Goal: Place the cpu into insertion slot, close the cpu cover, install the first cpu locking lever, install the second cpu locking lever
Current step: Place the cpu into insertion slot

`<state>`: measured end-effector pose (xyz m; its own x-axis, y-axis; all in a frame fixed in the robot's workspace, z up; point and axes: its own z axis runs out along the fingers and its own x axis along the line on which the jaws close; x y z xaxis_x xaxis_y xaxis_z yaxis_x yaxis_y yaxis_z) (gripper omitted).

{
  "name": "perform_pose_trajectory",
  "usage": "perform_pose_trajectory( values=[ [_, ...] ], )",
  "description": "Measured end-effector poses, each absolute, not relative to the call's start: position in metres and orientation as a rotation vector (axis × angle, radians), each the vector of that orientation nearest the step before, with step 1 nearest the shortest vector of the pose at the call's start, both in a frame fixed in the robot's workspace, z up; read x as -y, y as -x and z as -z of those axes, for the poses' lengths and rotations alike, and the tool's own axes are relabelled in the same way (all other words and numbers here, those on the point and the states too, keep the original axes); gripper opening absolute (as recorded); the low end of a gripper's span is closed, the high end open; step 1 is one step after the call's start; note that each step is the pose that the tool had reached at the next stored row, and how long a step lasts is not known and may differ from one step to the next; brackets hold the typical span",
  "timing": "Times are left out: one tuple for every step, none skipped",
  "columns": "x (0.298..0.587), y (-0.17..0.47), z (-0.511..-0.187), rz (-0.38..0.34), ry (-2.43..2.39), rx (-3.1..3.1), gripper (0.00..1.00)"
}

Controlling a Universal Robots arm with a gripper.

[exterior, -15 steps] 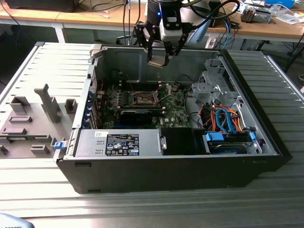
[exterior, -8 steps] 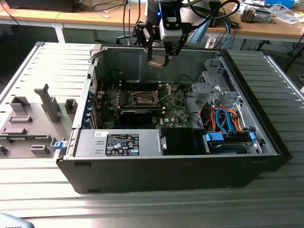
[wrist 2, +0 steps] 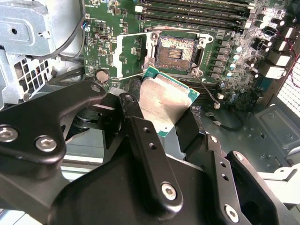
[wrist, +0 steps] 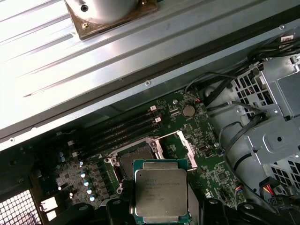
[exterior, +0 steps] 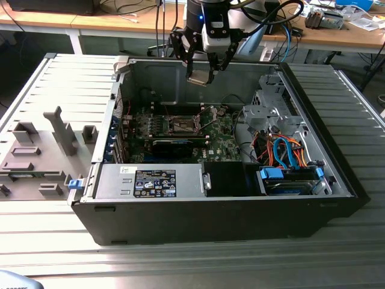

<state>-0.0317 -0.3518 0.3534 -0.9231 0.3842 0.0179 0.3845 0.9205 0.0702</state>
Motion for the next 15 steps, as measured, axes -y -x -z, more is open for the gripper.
perform_pose_trajectory(
  values=[
    [0.3518,0.0316,-0.3534,0.114,0.616,3.075,0.55],
    [0.3518,0.0317,-0.3535,0.113,0.617,3.074,0.55],
    [0.3518,0.0316,-0.3535,0.113,0.618,3.074,0.55],
    [0.3518,0.0316,-0.3534,0.113,0.619,3.074,0.55],
    [0.3518,0.0316,-0.3534,0.114,0.619,3.074,0.55],
    [0.3518,0.0317,-0.3534,0.114,0.62,3.074,0.55],
    [0.3518,0.0316,-0.3534,0.114,0.621,3.074,0.55],
    [0.3518,0.0316,-0.3534,0.113,0.622,3.074,0.55],
    [0.3518,0.0316,-0.3534,0.114,0.622,3.074,0.55],
    [0.3518,0.0317,-0.3534,0.114,0.623,3.073,0.55],
    [0.3518,0.0316,-0.3534,0.113,0.624,3.073,0.55],
    [0.3518,0.0317,-0.3534,0.114,0.624,3.073,0.55],
    [0.3518,0.0317,-0.3534,0.114,0.625,3.073,0.55],
    [0.3518,0.0316,-0.3534,0.113,0.626,3.073,0.55],
    [0.3518,0.0316,-0.3534,0.114,0.627,3.073,0.55]
  ],
)
